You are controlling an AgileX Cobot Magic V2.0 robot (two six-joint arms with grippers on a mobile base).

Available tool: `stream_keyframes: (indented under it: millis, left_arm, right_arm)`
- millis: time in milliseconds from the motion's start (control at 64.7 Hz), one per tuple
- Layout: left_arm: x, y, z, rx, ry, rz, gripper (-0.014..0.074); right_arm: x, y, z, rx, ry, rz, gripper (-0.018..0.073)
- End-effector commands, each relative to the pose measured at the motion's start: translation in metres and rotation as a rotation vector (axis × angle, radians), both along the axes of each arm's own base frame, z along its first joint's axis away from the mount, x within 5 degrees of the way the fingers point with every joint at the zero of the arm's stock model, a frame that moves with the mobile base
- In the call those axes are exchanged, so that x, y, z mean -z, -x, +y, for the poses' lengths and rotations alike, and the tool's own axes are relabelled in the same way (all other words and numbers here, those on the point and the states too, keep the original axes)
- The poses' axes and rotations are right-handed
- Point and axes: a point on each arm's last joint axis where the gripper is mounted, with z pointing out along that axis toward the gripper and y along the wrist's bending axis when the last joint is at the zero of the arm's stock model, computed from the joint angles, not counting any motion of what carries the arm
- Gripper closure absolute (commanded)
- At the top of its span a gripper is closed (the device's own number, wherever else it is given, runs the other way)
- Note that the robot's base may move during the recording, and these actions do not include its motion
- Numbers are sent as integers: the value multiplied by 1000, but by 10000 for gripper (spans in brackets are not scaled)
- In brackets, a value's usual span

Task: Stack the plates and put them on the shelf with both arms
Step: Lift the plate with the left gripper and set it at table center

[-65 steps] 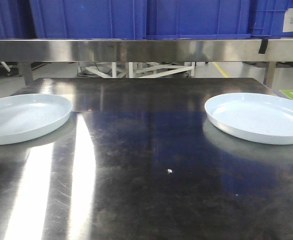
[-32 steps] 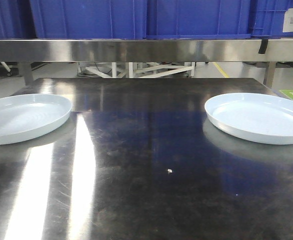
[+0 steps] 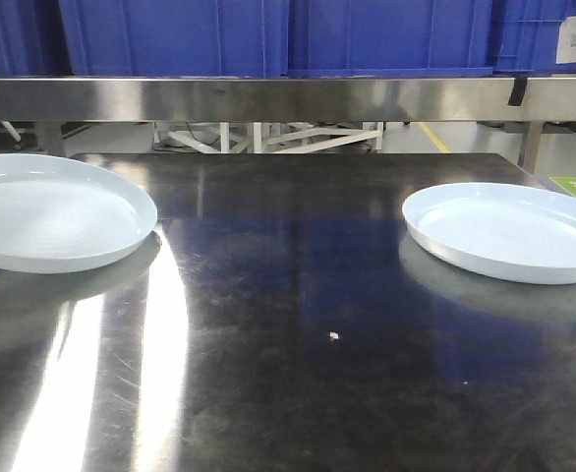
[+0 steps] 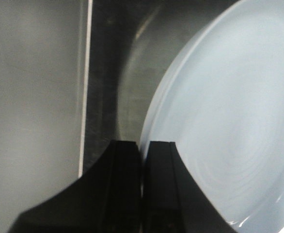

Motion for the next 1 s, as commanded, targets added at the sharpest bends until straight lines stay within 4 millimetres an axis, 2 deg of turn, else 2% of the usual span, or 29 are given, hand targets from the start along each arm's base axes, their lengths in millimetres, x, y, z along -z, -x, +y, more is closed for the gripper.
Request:
stream_keyframes:
  millis: [0,232,324,417,664,772,865,927,989]
  left_arm:
    - [-38,7,-11,4,65,-100,514]
    - [-52,13,-42,54,201,-135,514]
    - [-53,13,-60,85,234,-149,514]
    - [-53,11,-88,129,252,-199,514]
    - [-33,8,-149,219,265,-232,514]
    - [-23,5,-161,208,266,-232,513]
    - [-17,2,-164,203,258,-239,490]
    - [-17,0,-164,198,255,-256,447]
    - [-16,-2,-164,191,255,-272,360]
  right_arm:
    - [-10,1,0,3,12,-113,503]
    - [-10,1,0,3,12,-113,503]
    - [-10,1,0,3,12,-113,503]
    - [-10,1,0,3,12,-113,503]
    - [-10,1,0,3,12,-113,503]
    - [-10,1,0,3,12,-113,503]
    - [-10,1,0,3,12,-113,503]
    - [-10,1,0,3,12,-113,503]
    - [-10,1,0,3,12,-113,503]
